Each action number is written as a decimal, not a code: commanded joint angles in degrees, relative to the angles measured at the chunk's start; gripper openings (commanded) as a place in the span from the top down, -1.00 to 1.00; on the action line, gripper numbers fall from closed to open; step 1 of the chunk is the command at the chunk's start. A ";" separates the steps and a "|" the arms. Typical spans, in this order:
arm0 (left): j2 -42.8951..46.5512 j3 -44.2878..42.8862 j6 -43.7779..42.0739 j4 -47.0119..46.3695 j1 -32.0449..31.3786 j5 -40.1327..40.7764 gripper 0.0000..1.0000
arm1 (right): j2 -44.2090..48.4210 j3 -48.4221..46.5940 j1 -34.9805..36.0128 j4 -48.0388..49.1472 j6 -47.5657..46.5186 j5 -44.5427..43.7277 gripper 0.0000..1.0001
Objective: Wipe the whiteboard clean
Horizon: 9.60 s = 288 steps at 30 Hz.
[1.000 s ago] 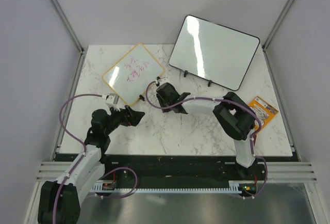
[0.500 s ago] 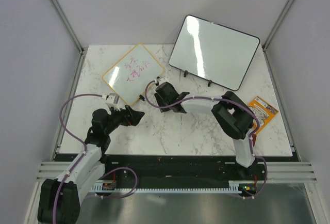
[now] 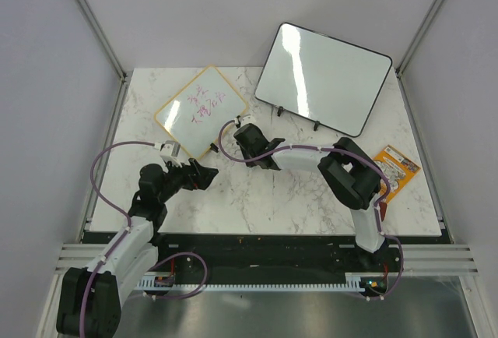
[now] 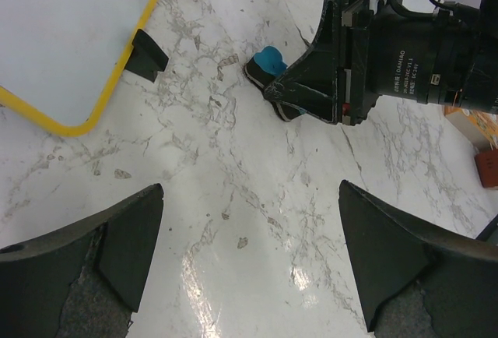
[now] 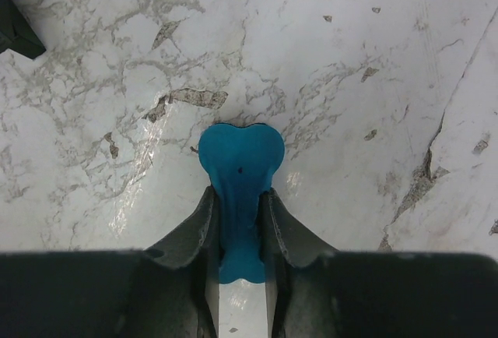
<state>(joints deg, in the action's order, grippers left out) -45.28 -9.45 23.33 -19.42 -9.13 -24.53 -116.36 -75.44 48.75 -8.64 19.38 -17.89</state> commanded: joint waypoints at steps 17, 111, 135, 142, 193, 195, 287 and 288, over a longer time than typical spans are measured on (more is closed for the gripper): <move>2.30 -6.36 7.60 8.61 1.83 31.55 -0.90 | 5.17 2.93 -1.11 8.29 -1.45 0.48 1.00; -50.00 -15.07 14.11 -43.95 19.23 -13.61 0.97 | -20.76 -31.18 3.88 23.24 -16.11 23.88 1.00; -49.20 -13.48 14.46 -45.36 19.14 -11.24 0.96 | -31.13 -40.58 -4.90 4.87 5.94 13.58 1.00; -49.56 -13.57 14.46 -45.88 19.14 -11.50 0.97 | -30.77 -39.78 -2.35 4.42 6.55 17.27 1.00; -50.17 -11.46 15.69 -52.21 19.14 -12.29 0.96 | -27.08 -26.87 9.26 5.22 11.65 10.16 1.00; -50.17 -11.38 15.69 -52.30 19.14 -12.38 0.96 | -27.52 -27.22 8.47 4.78 12.17 8.76 1.00; -50.87 -10.94 16.13 -55.11 18.97 -13.79 0.96 | -32.44 -42.85 0.29 -4.63 13.15 14.55 1.00; -50.88 -10.94 16.13 -55.11 18.97 -13.87 0.96 | -32.53 -43.38 -0.06 -4.63 12.97 14.55 1.00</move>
<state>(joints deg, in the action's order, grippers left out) -96.03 -21.04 46.33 -73.41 12.03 -29.78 -140.25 -118.89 48.58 -3.97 32.60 -6.26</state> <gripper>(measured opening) 0.070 0.282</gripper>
